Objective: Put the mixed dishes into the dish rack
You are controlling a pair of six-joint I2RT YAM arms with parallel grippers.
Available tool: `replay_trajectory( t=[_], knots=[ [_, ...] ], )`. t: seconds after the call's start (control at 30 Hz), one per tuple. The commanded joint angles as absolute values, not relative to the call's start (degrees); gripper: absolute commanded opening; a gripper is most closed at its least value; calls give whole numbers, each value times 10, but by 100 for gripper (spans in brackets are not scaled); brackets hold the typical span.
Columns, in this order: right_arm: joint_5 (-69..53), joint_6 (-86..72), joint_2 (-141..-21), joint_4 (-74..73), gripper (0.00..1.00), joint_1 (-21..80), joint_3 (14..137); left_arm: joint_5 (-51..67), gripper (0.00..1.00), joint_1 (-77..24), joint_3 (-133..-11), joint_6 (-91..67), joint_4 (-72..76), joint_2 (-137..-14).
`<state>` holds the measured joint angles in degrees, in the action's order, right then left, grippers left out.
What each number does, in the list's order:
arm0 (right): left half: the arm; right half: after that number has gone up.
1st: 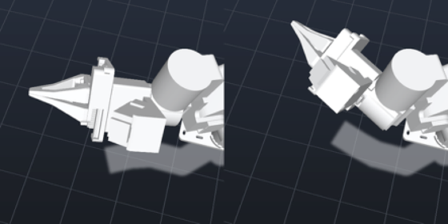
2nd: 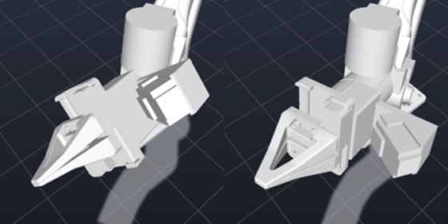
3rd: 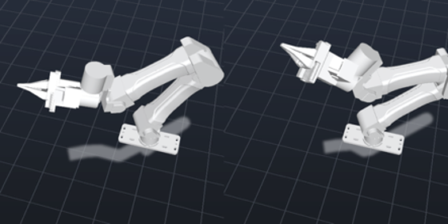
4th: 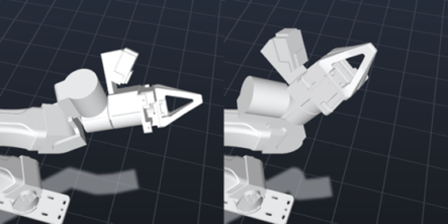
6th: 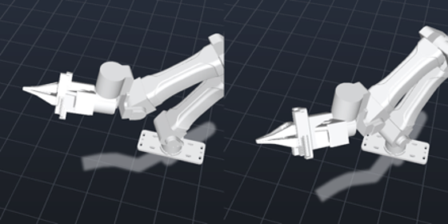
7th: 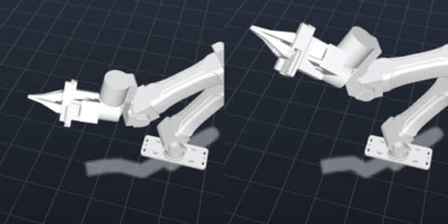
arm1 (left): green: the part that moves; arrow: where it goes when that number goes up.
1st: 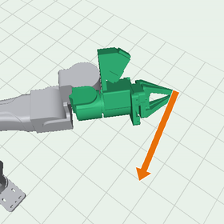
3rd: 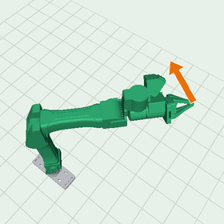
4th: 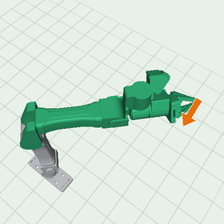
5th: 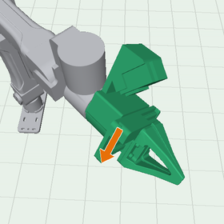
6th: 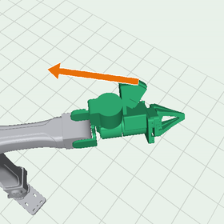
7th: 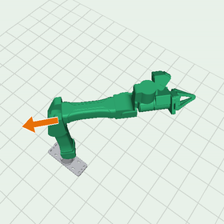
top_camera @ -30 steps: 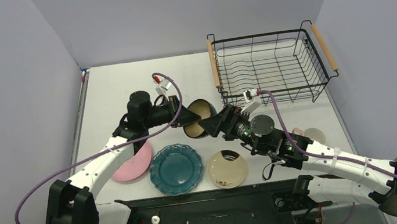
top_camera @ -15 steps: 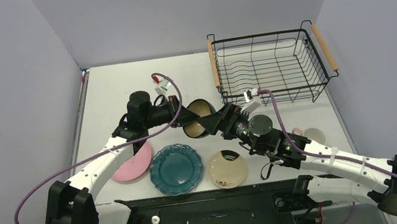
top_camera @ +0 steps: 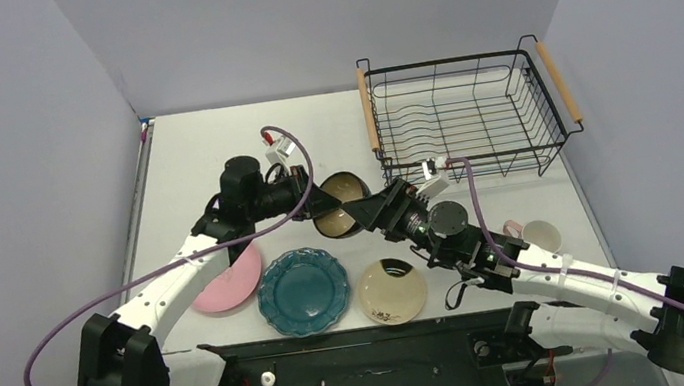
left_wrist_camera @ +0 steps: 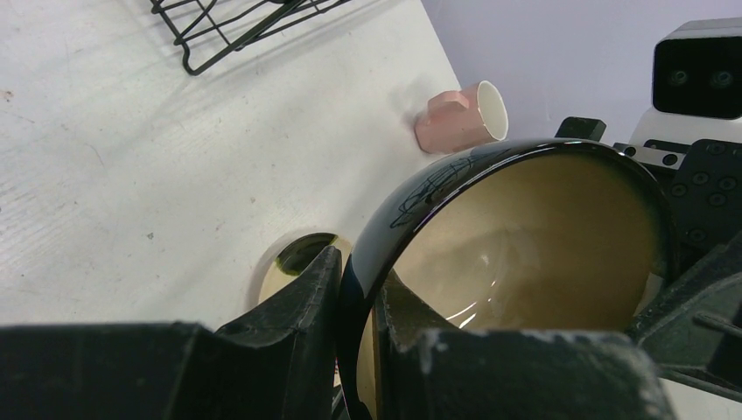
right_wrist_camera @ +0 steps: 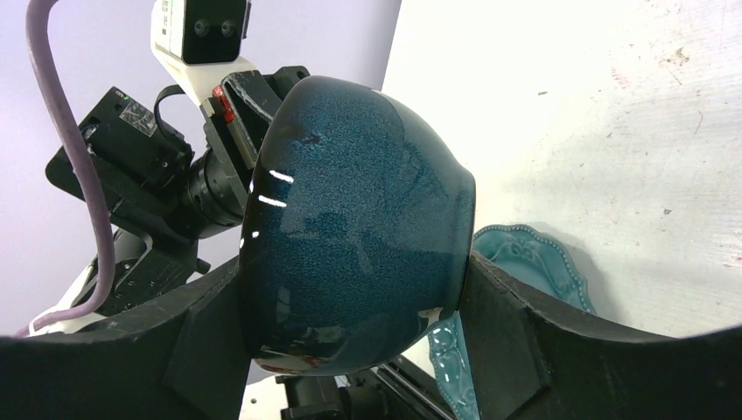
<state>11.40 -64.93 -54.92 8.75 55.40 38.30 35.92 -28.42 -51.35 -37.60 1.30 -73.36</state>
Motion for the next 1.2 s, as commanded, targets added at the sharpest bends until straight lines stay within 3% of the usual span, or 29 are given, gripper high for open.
replay_trajectory(
  t=[0.0,0.37,0.63,0.87,1.03,1.17],
  knots=[
    [106,-687,-543,182,0,543,372,363,5,-294,-567,-365,12,-720],
    [88,-727,-521,232,0,519,331,367,47,-295,-568,-386,6,-730],
    [87,-745,-491,240,0,503,305,370,69,-298,-580,-394,3,-734],
    [80,-758,-480,260,0,493,292,360,82,-306,-586,-391,1,-731],
    [68,-765,-478,261,0,480,294,348,99,-306,-597,-381,-30,-724],
    [65,-766,-471,251,0,472,297,307,97,-305,-624,-348,-85,-721]
  ],
)
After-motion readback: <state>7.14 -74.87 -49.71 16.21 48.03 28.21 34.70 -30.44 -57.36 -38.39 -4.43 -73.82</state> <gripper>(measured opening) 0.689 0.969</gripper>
